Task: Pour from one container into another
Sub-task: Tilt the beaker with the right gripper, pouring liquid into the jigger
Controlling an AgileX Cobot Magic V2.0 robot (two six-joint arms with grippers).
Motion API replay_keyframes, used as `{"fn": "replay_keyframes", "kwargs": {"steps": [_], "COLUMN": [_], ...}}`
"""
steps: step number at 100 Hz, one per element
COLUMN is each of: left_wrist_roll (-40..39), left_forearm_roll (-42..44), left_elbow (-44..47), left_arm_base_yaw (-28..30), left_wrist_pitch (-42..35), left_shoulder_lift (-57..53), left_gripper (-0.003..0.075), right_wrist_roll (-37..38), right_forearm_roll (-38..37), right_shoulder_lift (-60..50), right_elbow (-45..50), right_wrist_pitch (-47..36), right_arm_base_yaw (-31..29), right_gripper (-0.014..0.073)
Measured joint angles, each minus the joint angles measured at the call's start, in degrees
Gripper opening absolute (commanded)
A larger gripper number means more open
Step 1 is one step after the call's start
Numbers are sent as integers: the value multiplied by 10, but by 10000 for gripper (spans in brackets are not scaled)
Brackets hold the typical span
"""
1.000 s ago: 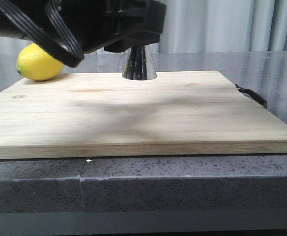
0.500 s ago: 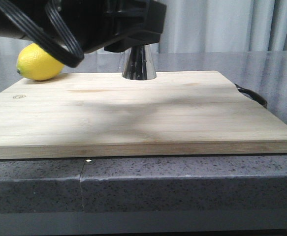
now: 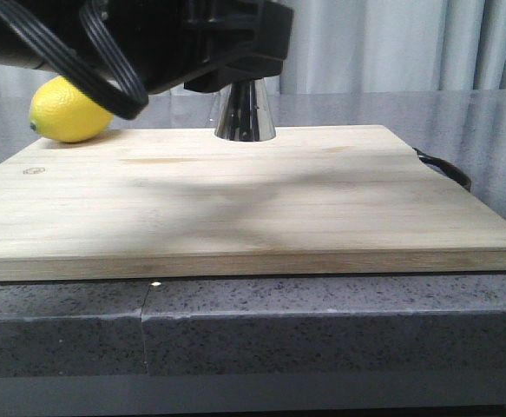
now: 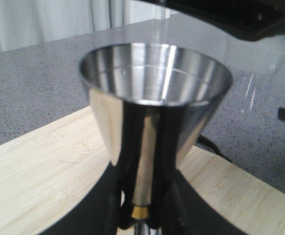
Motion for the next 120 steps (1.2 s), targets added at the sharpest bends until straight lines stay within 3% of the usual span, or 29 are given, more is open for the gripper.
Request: {"fn": "replay_keyframes", "kwargs": {"steps": [120], "left_wrist_roll": [0], "left_forearm_roll": [0], "left_elbow": [0], "left_arm_base_yaw": [0], "left_wrist_pitch": [2], "left_shoulder_lift": [0], "left_gripper": [-19], "right_wrist_roll": [-53], "right_forearm_roll": [-16], "right_shoulder_lift": [0], "right_elbow": [0], "right_wrist_pitch": [-3], "right_arm_base_yaw": [0], "right_gripper": [244]}}
